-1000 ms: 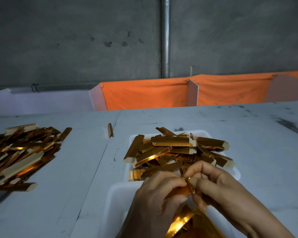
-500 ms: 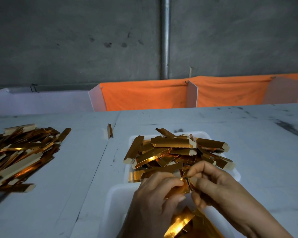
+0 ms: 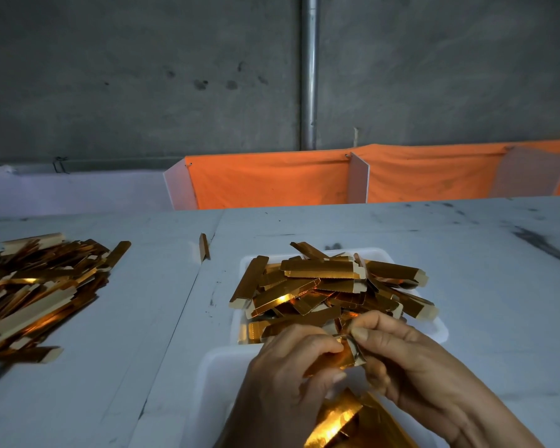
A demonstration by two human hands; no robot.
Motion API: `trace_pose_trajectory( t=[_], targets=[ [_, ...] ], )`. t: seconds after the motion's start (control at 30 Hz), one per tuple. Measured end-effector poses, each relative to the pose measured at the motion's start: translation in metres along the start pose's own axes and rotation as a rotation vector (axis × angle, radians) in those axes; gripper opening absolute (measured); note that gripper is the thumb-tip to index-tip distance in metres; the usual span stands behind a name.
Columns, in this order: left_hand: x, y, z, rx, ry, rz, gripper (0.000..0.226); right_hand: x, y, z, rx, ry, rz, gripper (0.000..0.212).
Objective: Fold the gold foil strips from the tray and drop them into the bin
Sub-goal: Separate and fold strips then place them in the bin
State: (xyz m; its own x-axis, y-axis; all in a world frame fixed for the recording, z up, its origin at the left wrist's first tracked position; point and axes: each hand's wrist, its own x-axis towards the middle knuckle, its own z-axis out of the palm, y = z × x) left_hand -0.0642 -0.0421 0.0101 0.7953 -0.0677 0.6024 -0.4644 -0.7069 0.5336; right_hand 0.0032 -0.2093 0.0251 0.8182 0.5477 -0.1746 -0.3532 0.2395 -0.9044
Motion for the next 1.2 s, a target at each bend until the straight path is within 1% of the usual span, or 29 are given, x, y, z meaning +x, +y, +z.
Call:
trace_pose_trajectory(
  t=[0.17,0.27,0.33,0.5,0.6,0.63,0.7,0.77,0.87,0.93,1.03,1.07,1.1,1.17,1.2],
  targets=[
    [0.0,-0.002,0.001,-0.025,-0.052,-0.008,0.03,0.001,-0.001,-0.005,0.075,0.001,0.057,0.023],
    [0.001,-0.002,0.0,-0.063,-0.034,-0.02,0.033,0.002,-0.001,-0.007,0.122,-0.014,0.058,0.031],
    [0.001,-0.003,-0.001,-0.089,-0.027,-0.029,0.036,0.002,0.0,-0.007,0.126,-0.022,0.052,0.028],
    [0.0,-0.004,0.0,-0.11,-0.043,-0.026,0.029,0.002,0.0,-0.006,0.054,-0.031,-0.031,0.026],
    [0.0,-0.005,0.0,-0.152,-0.005,-0.053,0.026,0.0,0.0,-0.005,0.013,-0.04,-0.014,0.024],
    [0.0,-0.005,-0.001,-0.163,0.004,-0.064,0.024,-0.001,-0.001,-0.005,0.003,-0.068,0.003,0.027],
    [0.001,-0.005,-0.002,-0.166,0.021,-0.074,0.021,-0.003,-0.002,-0.006,0.002,-0.131,0.027,0.046],
    [0.001,-0.005,-0.003,-0.157,0.033,-0.072,0.023,-0.004,-0.003,-0.006,-0.006,-0.147,0.018,0.06],
    [0.001,-0.003,-0.003,-0.168,0.011,-0.094,0.024,-0.004,-0.003,-0.004,-0.055,-0.129,-0.007,0.064],
    [0.0,-0.003,-0.003,-0.167,0.001,-0.097,0.024,-0.004,-0.004,-0.003,-0.073,-0.12,-0.016,0.059],
    [0.0,-0.005,-0.004,-0.149,-0.021,-0.121,0.024,-0.007,-0.007,0.002,-0.086,-0.12,-0.038,0.03],
    [0.0,-0.005,-0.004,-0.146,-0.024,-0.126,0.024,-0.007,-0.008,0.003,-0.081,-0.127,-0.042,0.024],
    [0.0,-0.005,-0.004,-0.145,-0.025,-0.125,0.024,-0.008,-0.008,0.003,-0.082,-0.131,-0.047,0.021],
    [0.0,-0.005,-0.004,-0.143,-0.026,-0.119,0.027,-0.009,-0.009,0.003,-0.092,-0.144,-0.051,0.024],
    [0.001,-0.004,-0.004,-0.145,-0.028,-0.117,0.028,-0.009,-0.009,0.003,-0.09,-0.146,-0.053,0.02]
  ],
)
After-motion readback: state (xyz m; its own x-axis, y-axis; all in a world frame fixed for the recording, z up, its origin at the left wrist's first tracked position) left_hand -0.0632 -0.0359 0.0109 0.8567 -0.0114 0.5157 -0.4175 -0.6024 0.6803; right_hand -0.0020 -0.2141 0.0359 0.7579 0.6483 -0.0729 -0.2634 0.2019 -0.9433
